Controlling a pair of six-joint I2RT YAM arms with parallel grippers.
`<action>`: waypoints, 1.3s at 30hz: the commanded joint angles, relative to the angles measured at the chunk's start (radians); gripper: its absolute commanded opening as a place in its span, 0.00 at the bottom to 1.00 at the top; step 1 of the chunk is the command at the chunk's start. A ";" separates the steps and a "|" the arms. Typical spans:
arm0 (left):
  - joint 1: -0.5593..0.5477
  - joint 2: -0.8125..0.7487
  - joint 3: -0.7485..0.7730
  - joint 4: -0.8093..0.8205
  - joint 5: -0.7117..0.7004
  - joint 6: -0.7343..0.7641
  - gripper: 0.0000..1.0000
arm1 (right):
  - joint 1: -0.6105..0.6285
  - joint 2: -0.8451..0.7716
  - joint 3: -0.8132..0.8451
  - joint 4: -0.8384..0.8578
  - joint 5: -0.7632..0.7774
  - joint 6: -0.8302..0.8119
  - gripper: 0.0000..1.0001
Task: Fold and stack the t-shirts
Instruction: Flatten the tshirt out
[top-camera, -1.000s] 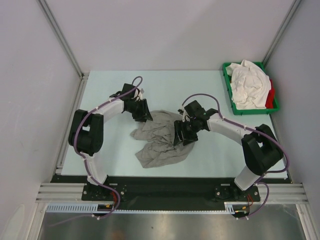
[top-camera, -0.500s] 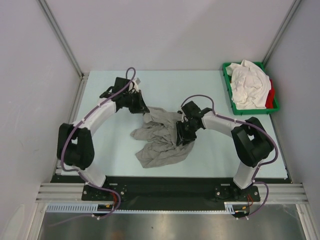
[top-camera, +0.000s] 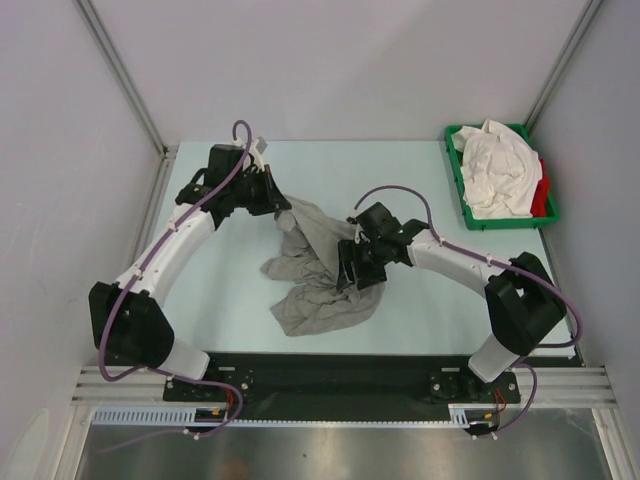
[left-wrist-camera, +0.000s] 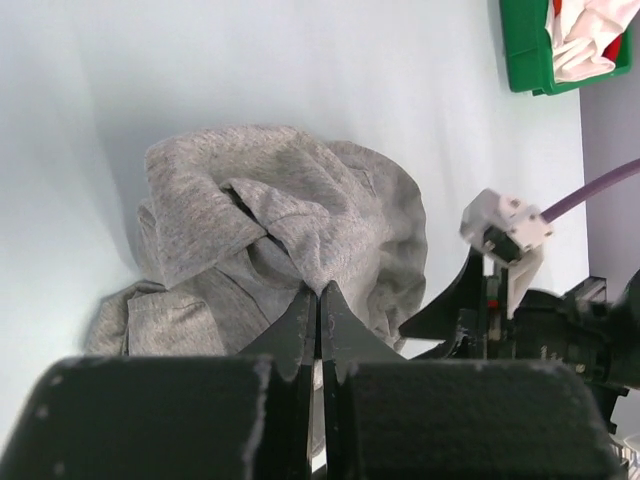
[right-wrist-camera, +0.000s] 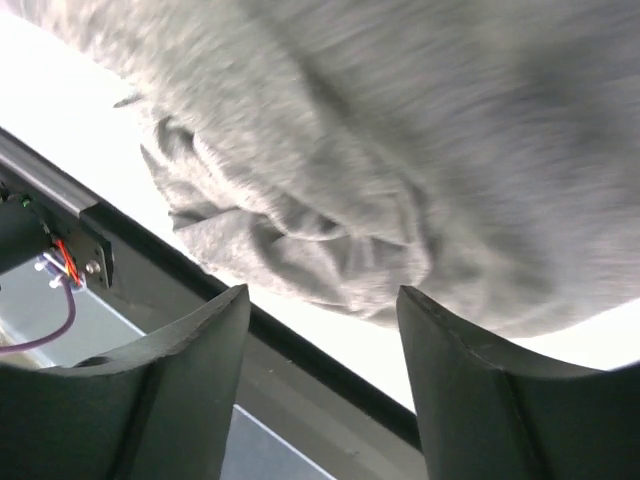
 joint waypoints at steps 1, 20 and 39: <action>-0.005 -0.013 0.047 0.015 0.010 -0.021 0.00 | 0.043 0.010 -0.025 0.030 0.038 0.081 0.60; -0.005 -0.077 0.127 0.003 0.018 -0.022 0.00 | 0.090 0.076 -0.014 0.078 0.204 0.053 0.13; 0.060 -0.338 0.682 -0.149 -0.266 0.058 0.00 | 0.044 -0.366 0.592 -0.562 0.446 -0.232 0.00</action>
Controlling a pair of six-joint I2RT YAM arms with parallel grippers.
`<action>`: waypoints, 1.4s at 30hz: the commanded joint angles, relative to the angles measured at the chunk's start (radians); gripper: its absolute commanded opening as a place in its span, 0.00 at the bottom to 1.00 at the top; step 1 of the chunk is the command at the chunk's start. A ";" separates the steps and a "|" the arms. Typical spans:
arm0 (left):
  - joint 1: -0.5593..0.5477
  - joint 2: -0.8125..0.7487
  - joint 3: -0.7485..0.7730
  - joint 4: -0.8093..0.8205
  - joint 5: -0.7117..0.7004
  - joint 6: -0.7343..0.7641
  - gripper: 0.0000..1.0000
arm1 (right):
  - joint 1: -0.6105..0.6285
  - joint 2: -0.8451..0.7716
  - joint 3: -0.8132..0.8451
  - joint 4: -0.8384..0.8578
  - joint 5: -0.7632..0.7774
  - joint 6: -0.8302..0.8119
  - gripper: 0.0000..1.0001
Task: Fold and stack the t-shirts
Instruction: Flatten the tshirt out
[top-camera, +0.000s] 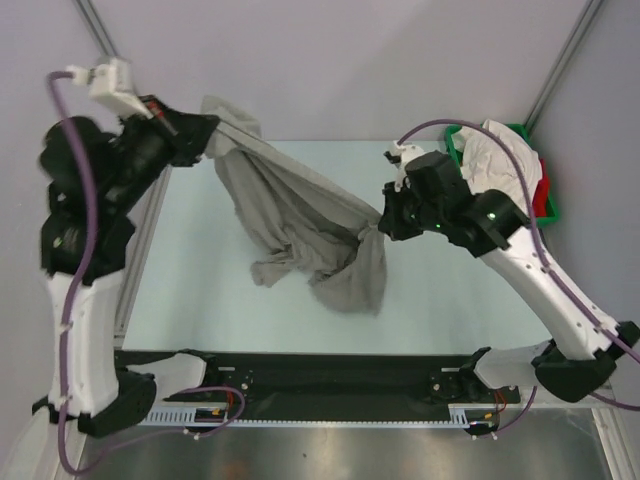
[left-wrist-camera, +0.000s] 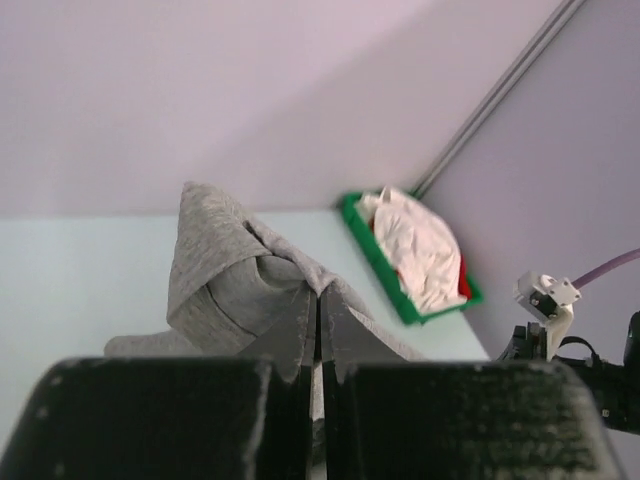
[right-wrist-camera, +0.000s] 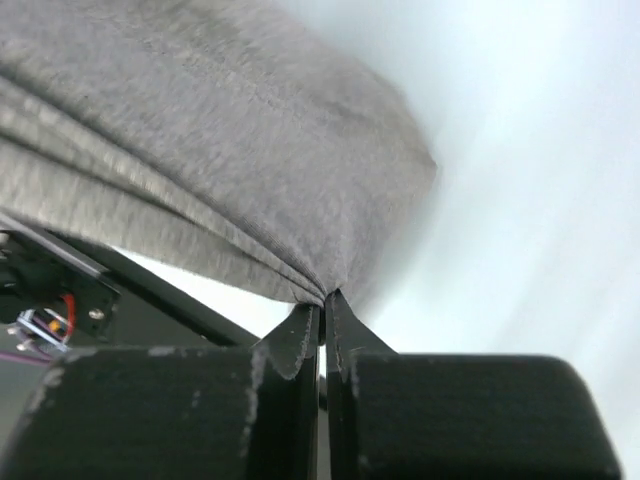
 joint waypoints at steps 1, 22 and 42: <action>0.007 -0.135 0.125 0.032 -0.108 0.051 0.00 | 0.022 -0.104 0.120 -0.100 0.063 -0.087 0.00; 0.040 0.294 0.347 0.265 -0.284 0.128 0.00 | -0.338 0.229 0.411 0.177 -0.070 -0.092 0.00; 0.151 0.784 0.111 0.446 -0.321 0.093 0.76 | -0.549 0.906 0.697 0.070 -0.052 0.041 0.67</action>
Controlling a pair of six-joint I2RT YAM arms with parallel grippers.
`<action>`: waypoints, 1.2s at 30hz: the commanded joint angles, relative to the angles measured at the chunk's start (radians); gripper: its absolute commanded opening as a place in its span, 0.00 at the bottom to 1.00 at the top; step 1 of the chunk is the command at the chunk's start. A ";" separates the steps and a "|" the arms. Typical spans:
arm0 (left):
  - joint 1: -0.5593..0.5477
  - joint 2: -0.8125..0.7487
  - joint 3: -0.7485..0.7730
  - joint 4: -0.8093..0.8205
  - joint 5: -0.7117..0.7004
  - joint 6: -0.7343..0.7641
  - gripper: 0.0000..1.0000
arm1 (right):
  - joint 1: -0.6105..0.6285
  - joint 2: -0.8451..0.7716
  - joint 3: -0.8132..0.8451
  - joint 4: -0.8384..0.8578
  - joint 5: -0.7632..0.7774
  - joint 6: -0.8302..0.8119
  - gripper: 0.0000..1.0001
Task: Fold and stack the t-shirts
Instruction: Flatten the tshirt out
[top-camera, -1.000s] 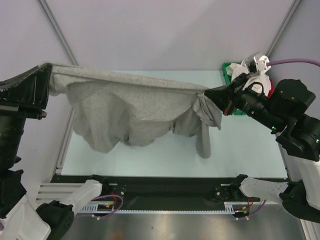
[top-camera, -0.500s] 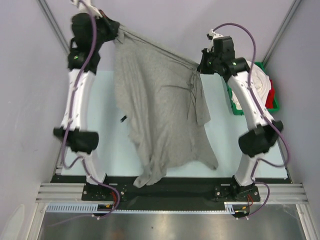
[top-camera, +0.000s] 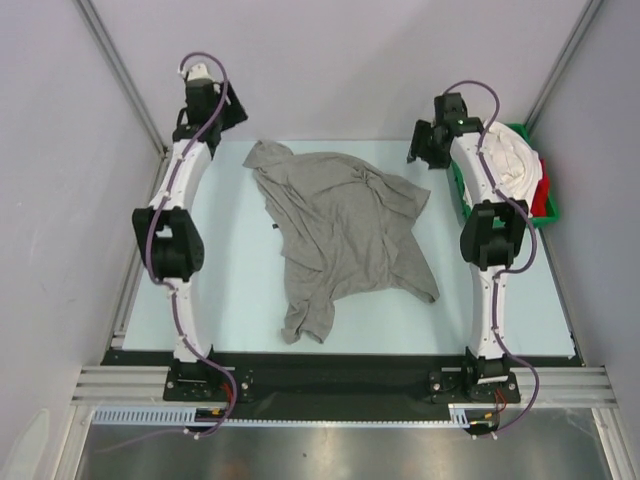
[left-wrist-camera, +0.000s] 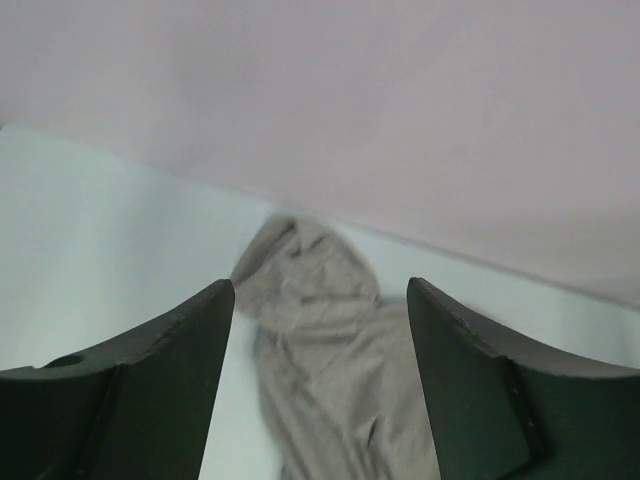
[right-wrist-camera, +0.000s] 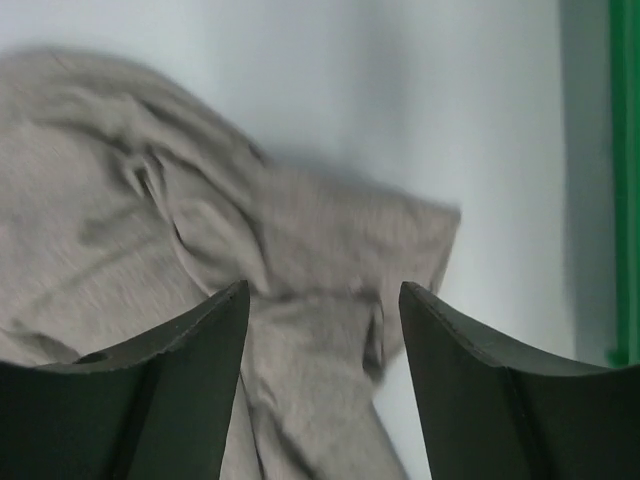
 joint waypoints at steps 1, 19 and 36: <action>-0.064 -0.250 -0.259 0.041 -0.088 0.050 0.74 | 0.063 -0.177 -0.172 -0.086 0.060 0.066 0.68; -0.429 -0.588 -1.038 -0.126 -0.063 -0.139 0.46 | 0.247 -0.975 -1.320 0.095 -0.062 0.110 0.80; -0.325 -0.450 -1.120 -0.099 0.072 -0.297 0.45 | 0.068 -1.084 -1.490 0.098 -0.180 0.064 0.81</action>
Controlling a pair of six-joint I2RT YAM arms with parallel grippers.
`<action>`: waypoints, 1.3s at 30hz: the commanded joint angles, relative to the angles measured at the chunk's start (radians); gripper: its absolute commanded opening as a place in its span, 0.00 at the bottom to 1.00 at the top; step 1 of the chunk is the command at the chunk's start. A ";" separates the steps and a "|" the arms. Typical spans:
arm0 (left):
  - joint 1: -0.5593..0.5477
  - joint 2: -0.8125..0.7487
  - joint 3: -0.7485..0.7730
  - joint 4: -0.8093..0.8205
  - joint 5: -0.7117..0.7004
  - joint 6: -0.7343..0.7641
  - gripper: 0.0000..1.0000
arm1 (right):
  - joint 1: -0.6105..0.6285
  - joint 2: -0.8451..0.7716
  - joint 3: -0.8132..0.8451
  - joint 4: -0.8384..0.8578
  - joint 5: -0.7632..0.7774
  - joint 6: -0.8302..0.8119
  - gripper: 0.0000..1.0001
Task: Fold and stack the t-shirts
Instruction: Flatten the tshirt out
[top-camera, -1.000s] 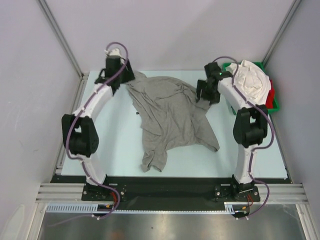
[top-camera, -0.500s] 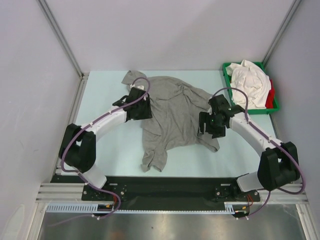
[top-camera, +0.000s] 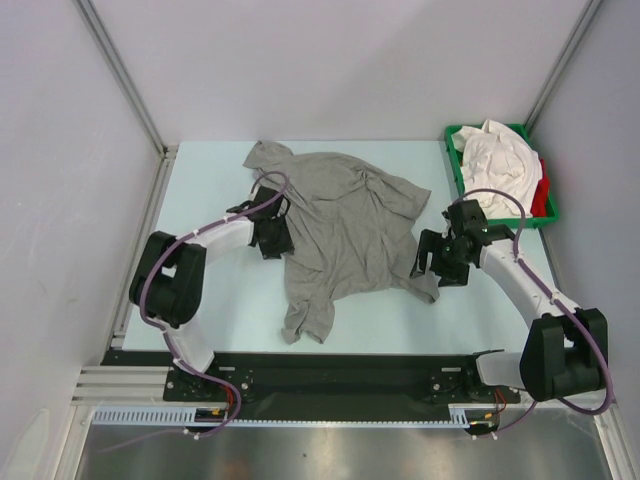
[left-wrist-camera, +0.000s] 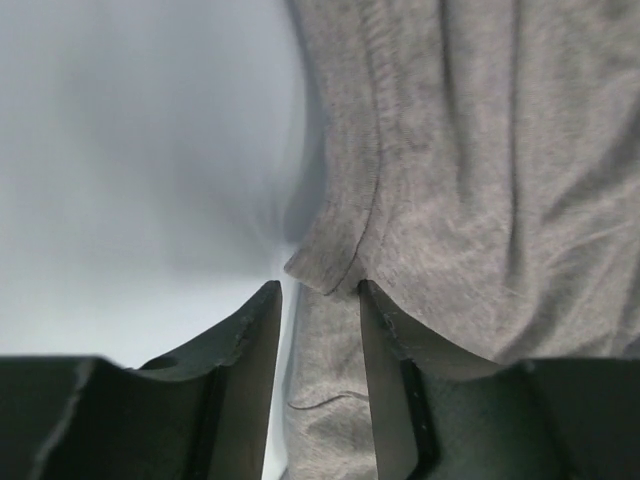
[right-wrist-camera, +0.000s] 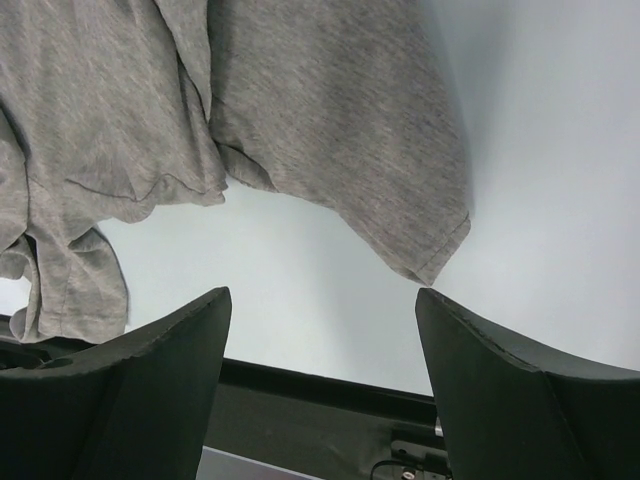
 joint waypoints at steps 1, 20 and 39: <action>0.022 0.016 -0.018 0.045 0.046 -0.039 0.42 | -0.006 -0.003 -0.005 0.029 -0.038 -0.023 0.81; 0.042 -0.035 -0.016 0.057 -0.064 0.027 0.15 | -0.010 0.085 -0.042 0.057 0.017 0.010 0.81; 0.218 -0.426 -0.001 -0.165 -0.327 0.195 0.00 | -0.013 0.272 0.032 0.088 0.116 -0.011 0.70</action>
